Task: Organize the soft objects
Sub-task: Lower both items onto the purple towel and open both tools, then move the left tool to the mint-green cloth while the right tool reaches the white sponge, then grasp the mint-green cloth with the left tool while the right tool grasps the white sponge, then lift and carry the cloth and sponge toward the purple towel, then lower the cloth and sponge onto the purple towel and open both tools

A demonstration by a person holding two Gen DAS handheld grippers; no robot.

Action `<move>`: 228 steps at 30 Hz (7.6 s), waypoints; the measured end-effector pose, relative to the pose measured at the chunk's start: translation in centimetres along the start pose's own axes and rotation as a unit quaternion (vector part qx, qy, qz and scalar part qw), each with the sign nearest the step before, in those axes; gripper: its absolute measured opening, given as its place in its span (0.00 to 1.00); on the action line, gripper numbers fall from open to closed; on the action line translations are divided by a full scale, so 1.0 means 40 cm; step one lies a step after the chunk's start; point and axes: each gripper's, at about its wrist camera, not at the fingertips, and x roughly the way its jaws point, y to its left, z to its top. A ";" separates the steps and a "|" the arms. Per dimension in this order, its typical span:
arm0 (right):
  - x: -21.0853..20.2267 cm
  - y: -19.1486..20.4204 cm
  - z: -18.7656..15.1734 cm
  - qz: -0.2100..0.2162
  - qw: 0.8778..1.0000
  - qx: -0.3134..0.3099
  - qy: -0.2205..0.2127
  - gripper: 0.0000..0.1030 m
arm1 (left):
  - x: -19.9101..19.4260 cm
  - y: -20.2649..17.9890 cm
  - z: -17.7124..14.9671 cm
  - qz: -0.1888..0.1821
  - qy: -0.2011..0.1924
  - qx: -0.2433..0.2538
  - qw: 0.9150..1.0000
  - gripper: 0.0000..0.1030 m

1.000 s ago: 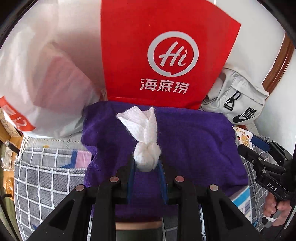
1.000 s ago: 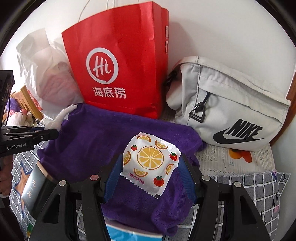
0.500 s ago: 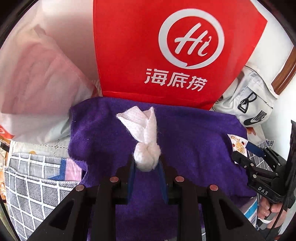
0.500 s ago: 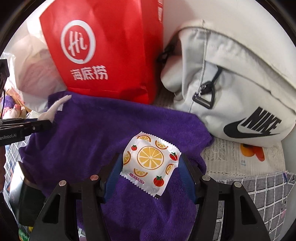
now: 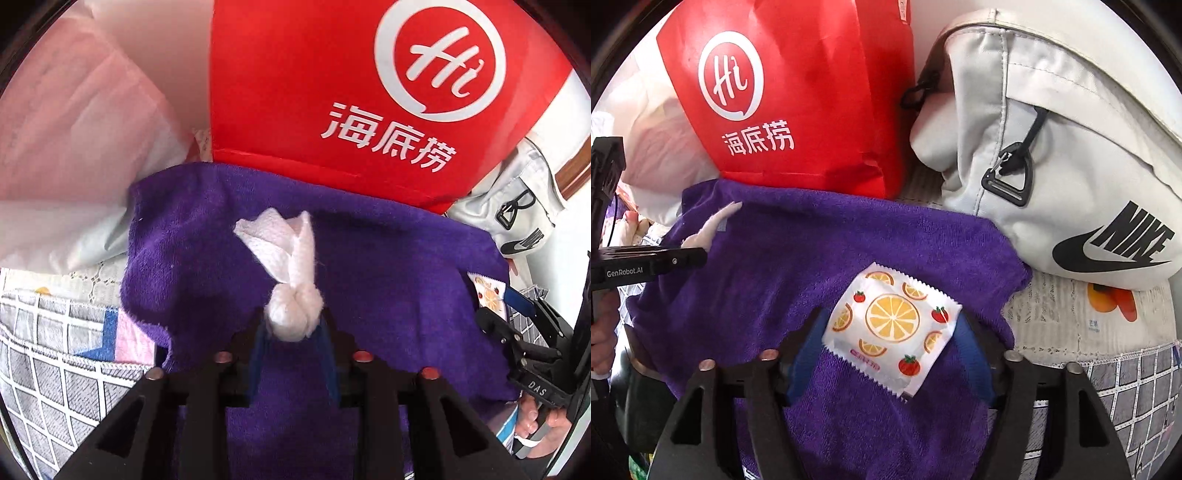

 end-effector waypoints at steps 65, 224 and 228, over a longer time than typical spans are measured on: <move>-0.402 0.350 -0.553 0.054 0.996 0.053 -0.054 0.48 | -0.387 0.113 -0.760 -0.039 -0.056 -0.070 0.995 0.52; -0.308 0.058 -0.099 -0.003 0.997 0.030 -0.078 0.49 | -0.404 -0.035 -0.153 -0.106 -0.194 0.009 0.975 0.09; -0.253 0.065 -0.083 -0.001 0.998 0.017 -0.061 0.49 | -0.331 -0.030 -0.136 -0.063 -0.161 0.019 0.985 0.09</move>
